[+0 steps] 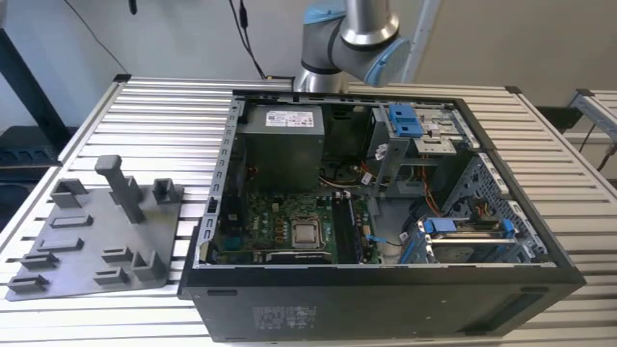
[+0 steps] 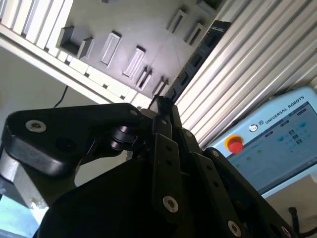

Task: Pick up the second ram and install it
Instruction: 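Pick up the second ram and move it above second insertion slot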

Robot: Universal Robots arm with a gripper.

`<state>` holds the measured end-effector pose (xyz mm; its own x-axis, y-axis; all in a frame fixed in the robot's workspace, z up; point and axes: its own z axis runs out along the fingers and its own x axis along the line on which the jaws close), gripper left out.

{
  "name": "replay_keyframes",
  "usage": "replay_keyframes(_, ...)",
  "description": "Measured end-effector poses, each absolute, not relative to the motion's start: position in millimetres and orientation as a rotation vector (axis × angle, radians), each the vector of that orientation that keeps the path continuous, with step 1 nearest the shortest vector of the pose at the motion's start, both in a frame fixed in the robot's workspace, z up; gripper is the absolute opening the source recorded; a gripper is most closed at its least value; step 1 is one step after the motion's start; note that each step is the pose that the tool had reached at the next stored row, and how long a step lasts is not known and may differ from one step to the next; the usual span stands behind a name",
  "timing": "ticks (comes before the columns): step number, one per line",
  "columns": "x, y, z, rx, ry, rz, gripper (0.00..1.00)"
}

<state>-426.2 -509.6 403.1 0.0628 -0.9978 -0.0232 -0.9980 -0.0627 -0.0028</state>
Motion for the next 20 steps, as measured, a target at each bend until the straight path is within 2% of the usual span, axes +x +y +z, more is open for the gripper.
replay_keyframes(20,-374,-510,403,-2.286,2.148,0.046,0.14)
